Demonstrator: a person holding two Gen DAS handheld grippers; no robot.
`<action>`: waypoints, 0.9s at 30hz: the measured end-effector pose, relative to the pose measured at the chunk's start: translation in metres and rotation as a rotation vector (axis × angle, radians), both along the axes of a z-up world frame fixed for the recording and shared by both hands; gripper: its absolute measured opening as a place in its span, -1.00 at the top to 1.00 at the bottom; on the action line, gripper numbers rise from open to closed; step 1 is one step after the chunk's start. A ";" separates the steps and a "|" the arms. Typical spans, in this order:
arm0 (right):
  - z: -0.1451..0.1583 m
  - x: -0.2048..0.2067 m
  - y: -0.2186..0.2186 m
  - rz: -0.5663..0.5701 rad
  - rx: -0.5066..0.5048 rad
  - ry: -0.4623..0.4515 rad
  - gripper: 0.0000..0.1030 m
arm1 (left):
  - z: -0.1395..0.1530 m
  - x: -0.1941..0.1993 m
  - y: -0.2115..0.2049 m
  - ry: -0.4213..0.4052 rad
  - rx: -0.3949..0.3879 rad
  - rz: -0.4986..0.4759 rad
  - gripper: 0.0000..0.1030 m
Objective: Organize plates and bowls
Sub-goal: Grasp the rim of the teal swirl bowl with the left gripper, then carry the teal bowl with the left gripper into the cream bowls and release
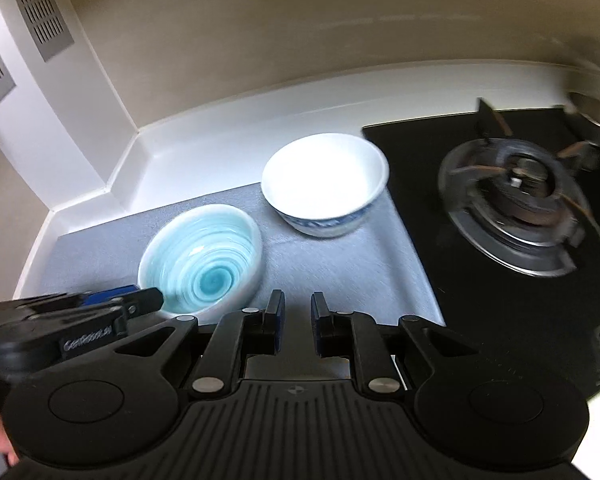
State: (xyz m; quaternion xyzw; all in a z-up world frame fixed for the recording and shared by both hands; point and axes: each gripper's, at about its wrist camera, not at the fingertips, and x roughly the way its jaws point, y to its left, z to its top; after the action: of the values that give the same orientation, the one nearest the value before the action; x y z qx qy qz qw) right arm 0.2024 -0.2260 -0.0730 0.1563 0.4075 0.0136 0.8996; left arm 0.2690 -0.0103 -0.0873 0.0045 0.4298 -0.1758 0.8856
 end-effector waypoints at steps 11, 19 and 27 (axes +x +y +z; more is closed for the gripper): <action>-0.021 0.058 0.012 0.047 0.062 0.072 0.52 | -0.001 0.031 0.012 -0.026 0.001 0.064 0.62; -0.031 0.075 0.019 0.101 0.085 0.108 0.76 | -0.010 0.040 0.011 -0.029 0.029 0.052 0.88; -0.010 0.052 0.011 0.130 0.079 0.055 0.82 | 0.027 -0.003 0.003 -0.097 0.040 0.087 0.88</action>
State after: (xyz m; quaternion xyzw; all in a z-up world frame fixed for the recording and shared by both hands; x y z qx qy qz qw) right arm 0.2542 -0.2154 -0.0831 0.1653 0.4404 0.0836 0.8785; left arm 0.2658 -0.0071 -0.0599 0.0121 0.3897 -0.1281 0.9119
